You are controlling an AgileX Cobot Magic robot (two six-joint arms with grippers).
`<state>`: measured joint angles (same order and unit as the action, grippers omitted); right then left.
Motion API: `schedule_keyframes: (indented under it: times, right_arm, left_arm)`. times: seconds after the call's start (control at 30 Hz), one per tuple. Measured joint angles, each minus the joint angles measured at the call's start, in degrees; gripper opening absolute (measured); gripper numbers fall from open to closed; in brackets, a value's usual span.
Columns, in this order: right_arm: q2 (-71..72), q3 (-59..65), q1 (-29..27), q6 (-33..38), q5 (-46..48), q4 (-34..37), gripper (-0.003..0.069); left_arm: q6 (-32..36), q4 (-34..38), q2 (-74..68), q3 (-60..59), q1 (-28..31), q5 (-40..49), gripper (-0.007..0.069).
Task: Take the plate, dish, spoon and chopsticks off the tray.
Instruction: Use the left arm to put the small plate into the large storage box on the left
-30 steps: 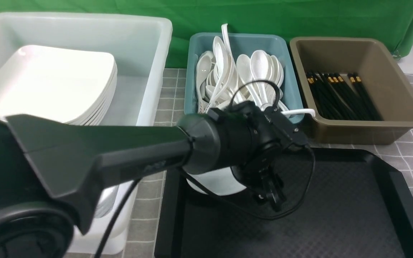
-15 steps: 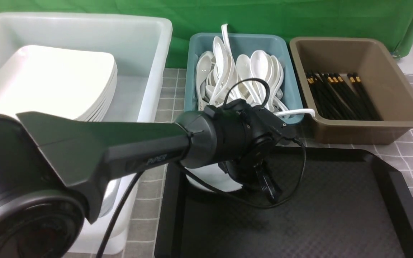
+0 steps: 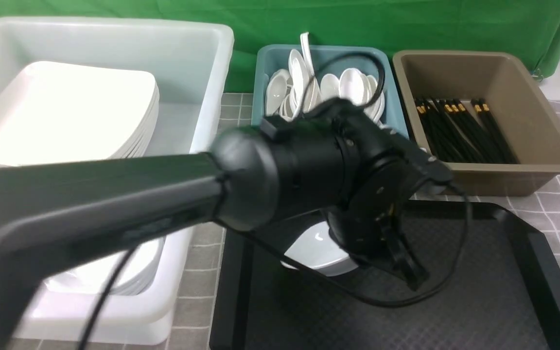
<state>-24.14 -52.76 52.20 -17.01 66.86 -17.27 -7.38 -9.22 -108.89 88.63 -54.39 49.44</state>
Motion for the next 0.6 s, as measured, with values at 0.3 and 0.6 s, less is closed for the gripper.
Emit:
schedule_keyframes:
  times: [0.3,0.6]
  right_arm:
    - [0.0,0.0,0.0,-0.2,-4.0,-0.1,0.009]
    - [0.0,0.0,0.0,-0.6,-14.5,-0.8,0.009]
  left_arm:
    - [1.6,0.5,10.5,-0.1,-3.7,7.3,0.0028]
    - [0.7,-8.6,25.7,-6.8,-1.1,11.5,0.0028]
